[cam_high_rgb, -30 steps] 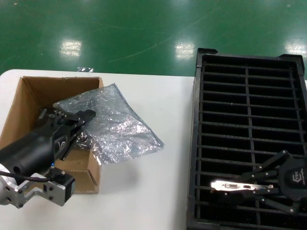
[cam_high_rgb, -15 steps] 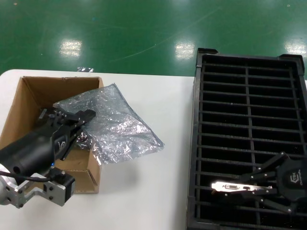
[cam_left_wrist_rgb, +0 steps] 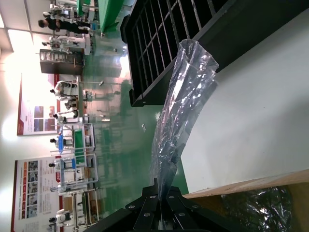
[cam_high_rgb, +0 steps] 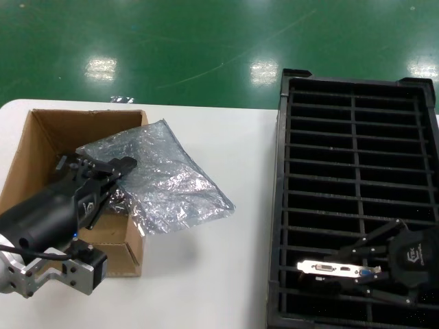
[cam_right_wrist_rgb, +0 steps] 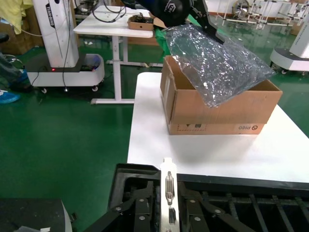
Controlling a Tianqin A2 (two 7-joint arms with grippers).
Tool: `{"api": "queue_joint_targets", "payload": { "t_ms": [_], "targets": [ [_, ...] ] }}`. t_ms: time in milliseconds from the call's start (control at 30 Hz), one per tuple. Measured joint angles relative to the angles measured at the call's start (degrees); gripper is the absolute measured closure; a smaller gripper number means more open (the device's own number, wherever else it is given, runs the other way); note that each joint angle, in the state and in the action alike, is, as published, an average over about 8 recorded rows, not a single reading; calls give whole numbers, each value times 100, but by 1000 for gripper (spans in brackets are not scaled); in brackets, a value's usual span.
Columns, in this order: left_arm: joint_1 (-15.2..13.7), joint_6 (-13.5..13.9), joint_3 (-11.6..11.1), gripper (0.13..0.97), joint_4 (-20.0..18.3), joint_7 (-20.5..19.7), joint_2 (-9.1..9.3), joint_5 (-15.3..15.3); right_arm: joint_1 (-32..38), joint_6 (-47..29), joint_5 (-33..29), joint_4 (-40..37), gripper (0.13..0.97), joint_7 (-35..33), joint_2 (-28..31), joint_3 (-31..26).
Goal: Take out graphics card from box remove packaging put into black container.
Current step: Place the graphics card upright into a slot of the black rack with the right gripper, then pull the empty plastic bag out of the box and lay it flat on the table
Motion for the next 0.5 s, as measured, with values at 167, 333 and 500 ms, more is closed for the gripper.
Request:
{"api": "queue_joint_targets", "payload": {
  "t_ms": [167, 333, 500],
  "targets": [
    [0, 0, 0, 959, 0, 0, 0, 0, 10, -13, -11, -36, 814, -24, -31, -2],
    [0, 0, 0, 959, 0, 0, 0, 0, -41, -11, 24, 96, 791, 18, 16, 47],
    [0, 0, 0, 959, 0, 0, 0, 0, -184, 59, 97, 373, 713, 68, 126, 162]
  ]
}}
